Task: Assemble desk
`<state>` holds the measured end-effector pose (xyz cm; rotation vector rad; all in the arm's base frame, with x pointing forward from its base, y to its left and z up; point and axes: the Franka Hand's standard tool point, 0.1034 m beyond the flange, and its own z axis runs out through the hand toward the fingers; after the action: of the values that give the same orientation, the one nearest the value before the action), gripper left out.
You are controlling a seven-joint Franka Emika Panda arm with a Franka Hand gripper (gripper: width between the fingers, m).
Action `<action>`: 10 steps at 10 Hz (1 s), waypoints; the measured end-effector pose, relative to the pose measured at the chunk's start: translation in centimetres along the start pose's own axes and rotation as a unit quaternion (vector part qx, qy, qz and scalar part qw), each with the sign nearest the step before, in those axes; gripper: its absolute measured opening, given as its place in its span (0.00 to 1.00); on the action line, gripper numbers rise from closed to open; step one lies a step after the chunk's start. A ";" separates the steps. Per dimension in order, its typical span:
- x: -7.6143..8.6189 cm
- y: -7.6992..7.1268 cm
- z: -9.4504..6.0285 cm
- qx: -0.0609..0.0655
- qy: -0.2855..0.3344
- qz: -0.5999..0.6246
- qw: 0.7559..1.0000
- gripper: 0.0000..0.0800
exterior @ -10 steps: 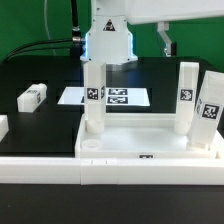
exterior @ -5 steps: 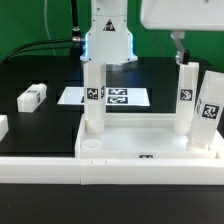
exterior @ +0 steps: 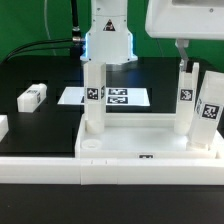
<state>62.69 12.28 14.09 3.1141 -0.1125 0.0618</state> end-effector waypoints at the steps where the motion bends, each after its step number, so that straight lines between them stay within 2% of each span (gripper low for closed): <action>1: 0.1 0.1 0.6 -0.001 0.003 0.000 1.000 0.81; 3: 0.1 0.1 1.4 -0.004 0.000 -0.003 1.000 0.81; 5: 0.2 0.7 1.6 -0.005 -0.003 -0.012 1.000 0.81; 6: 0.3 1.1 1.6 -0.005 -0.003 -0.013 1.000 0.69; 7: 0.4 1.2 1.6 -0.005 -0.002 -0.013 1.000 0.52; 8: 0.4 1.2 1.7 -0.005 -0.003 -0.013 1.000 0.52; 9: 0.4 1.2 1.7 -0.005 -0.002 -0.013 1.000 0.36; 10: 0.4 1.2 1.7 -0.005 -0.003 -0.013 1.000 0.36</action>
Offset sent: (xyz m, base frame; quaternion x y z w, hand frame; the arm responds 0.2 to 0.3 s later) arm 0.0105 0.0000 -0.0061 0.0052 0.0031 -0.0244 0.9997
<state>63.04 11.04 12.44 3.1050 -0.0722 0.0525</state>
